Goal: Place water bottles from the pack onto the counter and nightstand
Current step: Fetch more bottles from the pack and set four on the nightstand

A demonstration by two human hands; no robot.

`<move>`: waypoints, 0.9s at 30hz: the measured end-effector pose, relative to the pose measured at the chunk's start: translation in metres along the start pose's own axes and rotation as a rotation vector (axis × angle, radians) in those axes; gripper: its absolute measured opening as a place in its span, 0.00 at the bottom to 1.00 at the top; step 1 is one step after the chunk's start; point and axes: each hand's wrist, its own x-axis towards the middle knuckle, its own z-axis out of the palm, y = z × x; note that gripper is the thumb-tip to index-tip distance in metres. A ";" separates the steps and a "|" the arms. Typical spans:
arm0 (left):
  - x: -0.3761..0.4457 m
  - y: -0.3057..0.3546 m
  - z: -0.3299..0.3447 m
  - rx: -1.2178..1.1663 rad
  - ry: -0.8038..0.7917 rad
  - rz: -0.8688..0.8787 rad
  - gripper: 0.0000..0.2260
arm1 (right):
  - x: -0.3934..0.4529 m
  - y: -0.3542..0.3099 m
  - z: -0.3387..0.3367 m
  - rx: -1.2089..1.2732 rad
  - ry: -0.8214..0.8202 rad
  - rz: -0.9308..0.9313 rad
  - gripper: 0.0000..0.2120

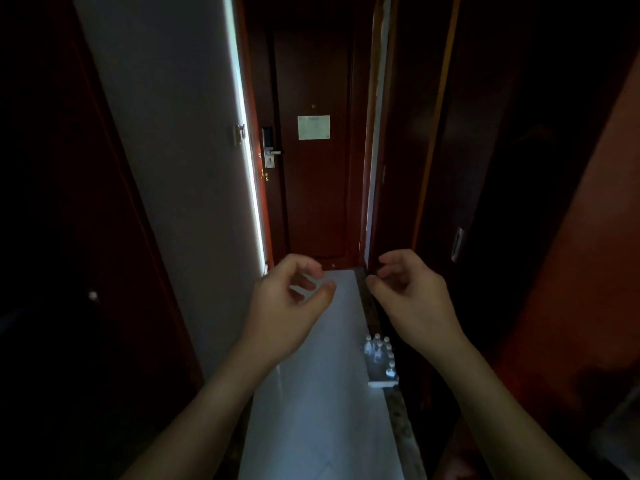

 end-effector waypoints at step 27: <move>0.442 -0.318 0.147 -0.197 -0.300 0.111 0.08 | 0.412 0.199 0.163 -0.235 0.246 0.157 0.11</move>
